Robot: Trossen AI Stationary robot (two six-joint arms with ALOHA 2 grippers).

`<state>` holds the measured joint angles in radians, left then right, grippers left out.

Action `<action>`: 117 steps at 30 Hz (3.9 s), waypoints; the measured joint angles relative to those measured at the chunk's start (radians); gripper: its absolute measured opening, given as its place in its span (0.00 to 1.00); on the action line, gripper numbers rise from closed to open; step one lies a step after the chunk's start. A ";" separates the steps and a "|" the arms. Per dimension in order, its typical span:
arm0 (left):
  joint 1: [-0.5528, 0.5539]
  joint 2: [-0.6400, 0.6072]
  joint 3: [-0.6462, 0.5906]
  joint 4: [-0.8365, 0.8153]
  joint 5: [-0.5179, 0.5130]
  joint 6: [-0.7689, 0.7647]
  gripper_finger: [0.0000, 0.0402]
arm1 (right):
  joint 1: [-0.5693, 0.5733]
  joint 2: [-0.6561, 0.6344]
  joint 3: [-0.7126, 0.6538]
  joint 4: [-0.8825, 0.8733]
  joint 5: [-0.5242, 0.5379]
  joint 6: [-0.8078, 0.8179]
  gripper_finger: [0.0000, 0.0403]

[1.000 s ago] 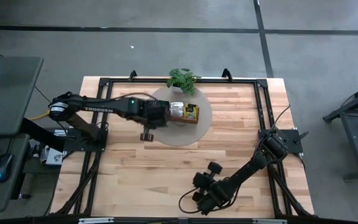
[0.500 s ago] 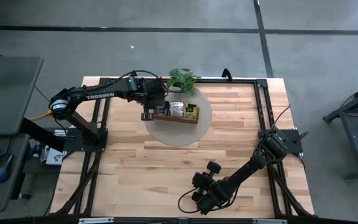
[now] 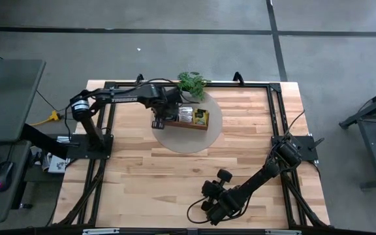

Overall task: Pick & Place Tea
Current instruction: Put the purple tea bag into the right section of the wooden organizer, then return to Home Position

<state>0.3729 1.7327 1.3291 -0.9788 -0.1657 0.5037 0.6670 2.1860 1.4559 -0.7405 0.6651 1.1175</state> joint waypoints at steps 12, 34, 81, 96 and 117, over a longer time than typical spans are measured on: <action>0.000 0.071 0.000 0.012 -0.005 0.017 0.01 | 0.000 0.000 0.000 -0.001 -0.001 0.000 0.00; -0.013 -0.074 -0.003 0.025 -0.078 -0.072 0.37 | 0.000 -0.007 -0.001 -0.002 -0.004 0.008 0.00; -0.164 -1.129 -1.114 1.126 0.201 -0.560 0.37 | -0.628 -1.864 -1.438 1.124 -0.457 -0.970 0.00; -0.164 -1.135 -1.311 1.434 0.119 -0.638 0.37 | -0.627 -1.907 -1.440 0.938 -0.402 -1.006 0.00; -0.164 -1.326 -1.316 1.426 0.336 -0.485 0.37 | -0.627 -1.906 -1.439 0.920 -0.310 -1.034 0.00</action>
<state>0.2089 0.4065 0.0132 0.4476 0.1707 0.0185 0.0399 0.2798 0.0166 0.1799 0.3555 0.0840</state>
